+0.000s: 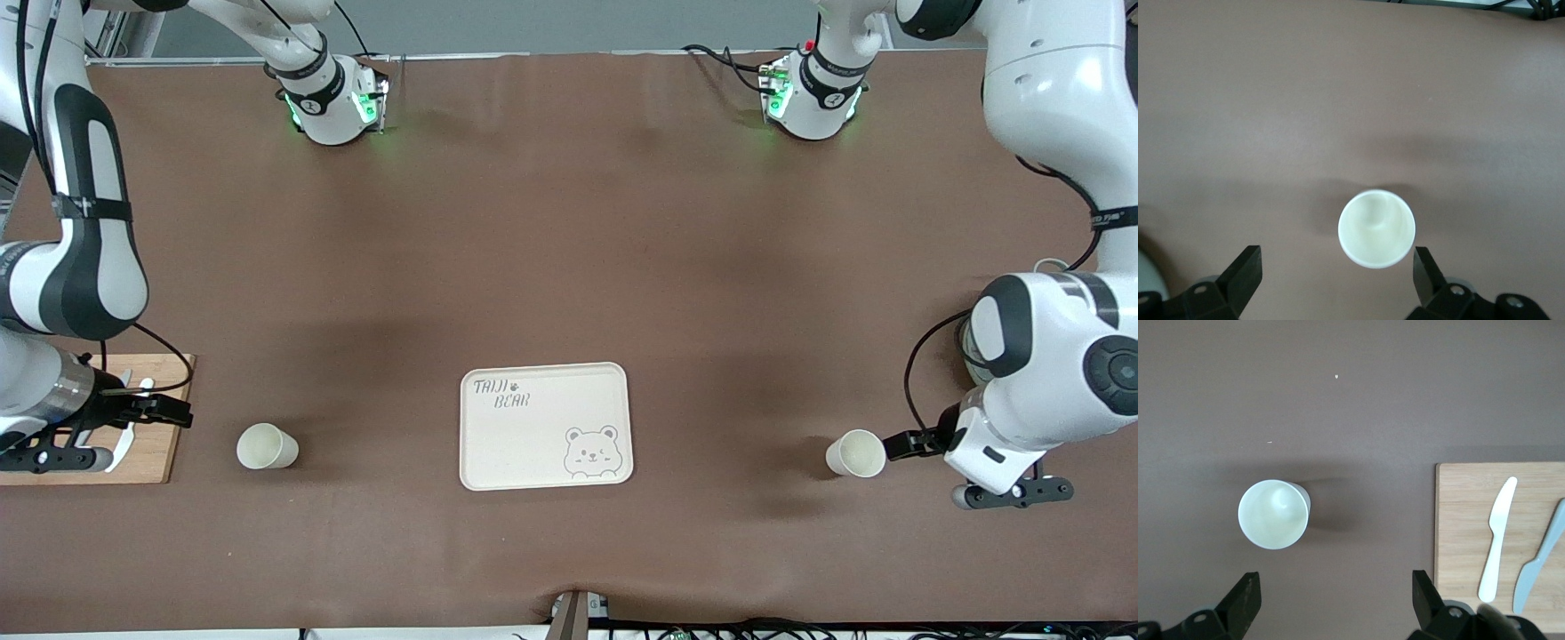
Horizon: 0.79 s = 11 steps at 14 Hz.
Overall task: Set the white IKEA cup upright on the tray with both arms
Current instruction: 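Lower both grippers around the rims of the white cups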
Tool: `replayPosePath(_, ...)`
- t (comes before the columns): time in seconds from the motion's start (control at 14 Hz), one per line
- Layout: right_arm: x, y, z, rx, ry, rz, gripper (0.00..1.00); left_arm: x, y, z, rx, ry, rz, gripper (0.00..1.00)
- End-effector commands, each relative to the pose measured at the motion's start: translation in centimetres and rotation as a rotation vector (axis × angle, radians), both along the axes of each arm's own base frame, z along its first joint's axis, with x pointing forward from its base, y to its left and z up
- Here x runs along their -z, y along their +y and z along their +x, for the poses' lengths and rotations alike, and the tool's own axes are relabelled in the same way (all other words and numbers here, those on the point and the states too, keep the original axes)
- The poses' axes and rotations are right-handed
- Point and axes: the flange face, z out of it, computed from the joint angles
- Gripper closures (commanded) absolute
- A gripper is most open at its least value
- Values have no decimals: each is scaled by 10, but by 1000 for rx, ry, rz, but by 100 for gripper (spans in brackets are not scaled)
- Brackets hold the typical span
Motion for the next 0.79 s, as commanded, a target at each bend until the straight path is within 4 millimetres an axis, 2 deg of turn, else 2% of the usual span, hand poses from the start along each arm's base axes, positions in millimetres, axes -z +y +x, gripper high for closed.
replayPosePath(0.0, 13, -1, 10, -6, -11, 16, 0, 24, -1, 2, 18, -47, -8, 0)
replayPosePath(0.36, 50, -2, 18, -5, -24, 17, 0, 73, -5, -2, 18, -60, -10, 0)
replayPosePath(0.5, 56, -1, 19, -6, -27, 17, 0, 84, -4, -4, 18, -46, -8, 0)
replayPosePath(0.71, 80, 5, 23, -7, -31, 15, 0, 101, -3, -8, 19, -20, -5, 0)
